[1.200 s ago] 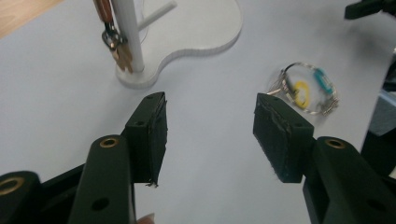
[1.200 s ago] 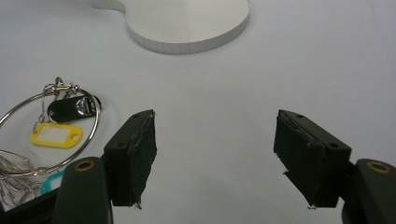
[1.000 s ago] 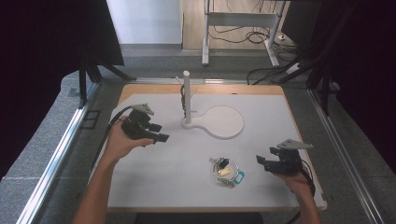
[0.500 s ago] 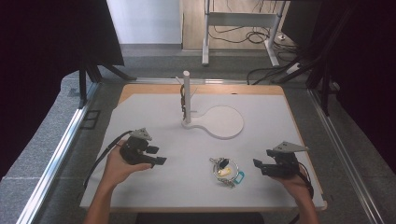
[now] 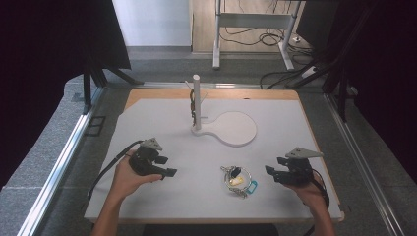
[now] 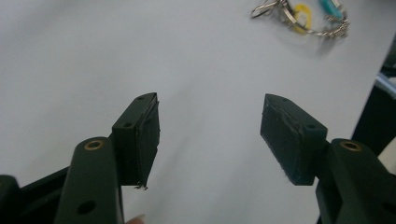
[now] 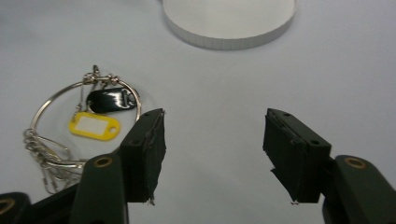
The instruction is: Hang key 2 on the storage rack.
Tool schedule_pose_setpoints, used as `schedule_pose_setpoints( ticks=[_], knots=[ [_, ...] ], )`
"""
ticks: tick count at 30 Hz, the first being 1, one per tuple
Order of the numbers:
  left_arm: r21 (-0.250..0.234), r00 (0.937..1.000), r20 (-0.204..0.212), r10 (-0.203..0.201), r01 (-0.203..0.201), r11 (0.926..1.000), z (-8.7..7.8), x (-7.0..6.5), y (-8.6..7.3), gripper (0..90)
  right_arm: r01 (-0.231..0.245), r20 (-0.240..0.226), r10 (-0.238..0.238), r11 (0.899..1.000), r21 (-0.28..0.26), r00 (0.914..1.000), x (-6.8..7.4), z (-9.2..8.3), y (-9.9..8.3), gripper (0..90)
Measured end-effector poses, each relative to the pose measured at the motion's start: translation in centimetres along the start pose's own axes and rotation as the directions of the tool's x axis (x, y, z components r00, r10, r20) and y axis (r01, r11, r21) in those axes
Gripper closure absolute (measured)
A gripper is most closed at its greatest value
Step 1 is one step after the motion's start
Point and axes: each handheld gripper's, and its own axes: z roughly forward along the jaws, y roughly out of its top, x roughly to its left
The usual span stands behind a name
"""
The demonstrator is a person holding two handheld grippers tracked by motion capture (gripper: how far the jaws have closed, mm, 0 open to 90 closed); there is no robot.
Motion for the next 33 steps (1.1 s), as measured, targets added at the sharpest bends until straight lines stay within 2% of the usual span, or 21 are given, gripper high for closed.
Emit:
schedule_pose_setpoints(
  ticks=[2, 4, 8, 11, 12, 13, 15, 16, 17, 18, 19, 21, 22, 24, 26, 27, 33],
  knots=[
    [0.007, 0.9999, 0.003, 0.010, -0.010, 0.9999, 0.0, -0.1, -0.1, 38.1, 0.016, -0.022, -0.016, 1.000, 0.017, 0.9996, 0.2, 0.2, 0.5, 41.8],
    [0.016, 0.9999, -0.003, 0.011, -0.011, 0.9998, 0.0, -0.1, -0.2, 38.0, 0.050, -0.044, -0.047, 0.997, 0.062, 0.9979, 0.6, 0.5, 1.1, 42.0],
    [0.015, 0.9996, 0.008, 0.029, -0.029, 0.9995, -0.2, -0.3, -0.4, 37.6, 0.074, -0.099, -0.061, 0.988, 0.133, 0.9932, 1.1, 1.3, 2.6, 44.3],
    [0.013, 0.9993, 0.009, 0.036, -0.036, 0.9993, -0.4, -0.3, -0.4, 37.5, 0.109, -0.120, -0.087, 0.976, 0.190, 0.9889, 1.8, 2.2, 3.8, 45.3],
    [0.008, 0.9994, 0.014, 0.032, -0.033, 0.9994, -0.4, -0.3, -0.5, 37.5, 0.109, -0.120, -0.087, 0.976, 0.190, 0.9889, 1.8, 2.2, 3.8, 45.3],
    [0.009, 0.9991, 0.021, 0.037, -0.037, 0.9993, -0.5, -0.4, -0.5, 37.2, 0.141, -0.130, -0.113, 0.963, 0.229, 0.9850, 2.5, 2.9, 4.5, 46.4],
    [0.005, 0.9988, 0.033, 0.038, -0.038, 0.9993, -0.5, -0.4, -0.5, 37.2, 0.157, -0.147, -0.122, 0.954, 0.257, 0.9816, 3.0, 3.4, 4.9, 47.4],
    [0.005, 0.9988, 0.033, 0.038, -0.038, 0.9993, -0.5, -0.4, -0.5, 37.1, 0.157, -0.147, -0.122, 0.954, 0.257, 0.9816, 3.0, 3.4, 4.9, 47.4],
    [0.009, 0.9982, 0.037, 0.047, -0.047, 0.9988, -0.5, -0.5, -0.5, 37.0, 0.166, -0.155, -0.126, 0.945, 0.283, 0.9799, 3.3, 3.9, 5.2, 48.5],
    [0.009, 0.9982, 0.037, 0.047, -0.047, 0.9988, -0.5, -0.5, -0.5, 37.0, 0.172, -0.156, -0.131, 0.941, 0.293, 0.9791, 3.4, 4.2, 5.3, 49.1],
    [0.010, 0.9981, 0.037, 0.049, -0.049, 0.9987, -0.5, -0.5, -0.6, 37.0, 0.172, -0.156, -0.131, 0.941, 0.293, 0.9791, 3.4, 4.2, 5.3, 49.1],
    [0.013, 0.9979, 0.037, 0.052, -0.053, 0.9985, -0.5, -0.5, -0.6, 37.0, 0.182, -0.165, -0.133, 0.927, 0.328, 0.9772, 3.5, 4.6, 5.3, 50.5],
    [0.013, 0.9979, 0.037, 0.052, -0.053, 0.9985, -0.5, -0.5, -0.6, 37.0, 0.182, -0.165, -0.133, 0.927, 0.328, 0.9772, 3.5, 4.6, 5.3, 50.5],
    [0.015, 0.9980, 0.036, 0.052, -0.053, 0.9985, -0.4, -0.6, -0.7, 37.0, 0.187, -0.173, -0.132, 0.917, 0.353, 0.9759, 3.6, 5.1, 5.4, 51.7],
    [0.017, 0.9979, 0.035, 0.054, -0.055, 0.9983, -0.3, -0.6, -0.7, 36.9, 0.188, -0.172, -0.133, 0.914, 0.360, 0.9761, 3.7, 5.3, 5.4, 52.1],
    [0.018, 0.9980, 0.033, 0.054, -0.055, 0.9983, -0.4, -0.7, -0.8, 36.9, 0.192, -0.181, -0.133, 0.908, 0.371, 0.9745, 3.7, 5.6, 5.4, 53.3],
    [0.026, 0.9982, 0.027, 0.054, -0.054, 0.9982, -0.4, -0.8, -0.9, 36.7, 0.205, -0.205, -0.130, 0.891, 0.405, 0.9701, 3.8, 6.6, 5.5, 56.6]
  ],
)
